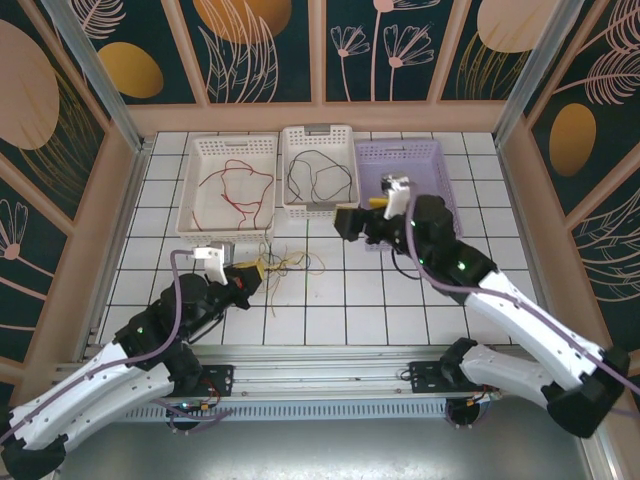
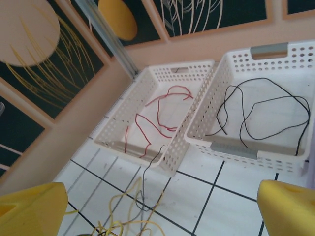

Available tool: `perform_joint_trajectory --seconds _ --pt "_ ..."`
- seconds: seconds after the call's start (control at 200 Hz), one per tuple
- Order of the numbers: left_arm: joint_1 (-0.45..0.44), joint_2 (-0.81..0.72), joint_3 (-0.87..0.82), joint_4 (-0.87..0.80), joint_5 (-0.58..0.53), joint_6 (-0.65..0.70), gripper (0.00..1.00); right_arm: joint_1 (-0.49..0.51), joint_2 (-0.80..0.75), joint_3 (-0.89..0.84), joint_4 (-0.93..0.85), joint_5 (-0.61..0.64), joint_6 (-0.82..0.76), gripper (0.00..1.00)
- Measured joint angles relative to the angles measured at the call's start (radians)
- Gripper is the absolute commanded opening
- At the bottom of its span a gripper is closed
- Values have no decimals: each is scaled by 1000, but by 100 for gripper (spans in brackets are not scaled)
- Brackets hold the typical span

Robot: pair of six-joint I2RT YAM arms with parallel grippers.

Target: Untangle the cables

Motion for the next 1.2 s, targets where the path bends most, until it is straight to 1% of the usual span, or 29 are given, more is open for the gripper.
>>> perform_joint_trajectory --seconds 0.135,0.27,0.37,0.46,0.611,0.711,0.756,0.926,1.041,1.201 --pt "0 18 -11 138 0 -86 0 -2 -190 -216 81 -37 61 99" --pt "0 41 -32 277 1 -178 0 -2 -335 -426 193 -103 135 99" --pt "0 68 -57 358 8 -242 0 -2 -417 -578 320 -147 201 99" --pt "0 91 -76 405 19 -289 0 -2 -452 -687 431 -165 250 98" --pt "0 100 -90 445 35 -336 0 -2 -440 -766 562 -161 303 95" --pt "0 100 -96 466 39 -354 0 -2 -412 -790 661 -155 330 90" --pt "0 100 -99 474 41 -359 0 -2 -394 -790 697 -153 340 86" --pt "0 103 -119 503 51 -381 0 5 -280 -790 830 -153 368 77" --pt "0 109 -127 511 57 -389 0 31 -185 -787 896 -151 375 71" --pt "0 117 -131 521 57 -396 0 87 -73 -759 953 -135 375 71"
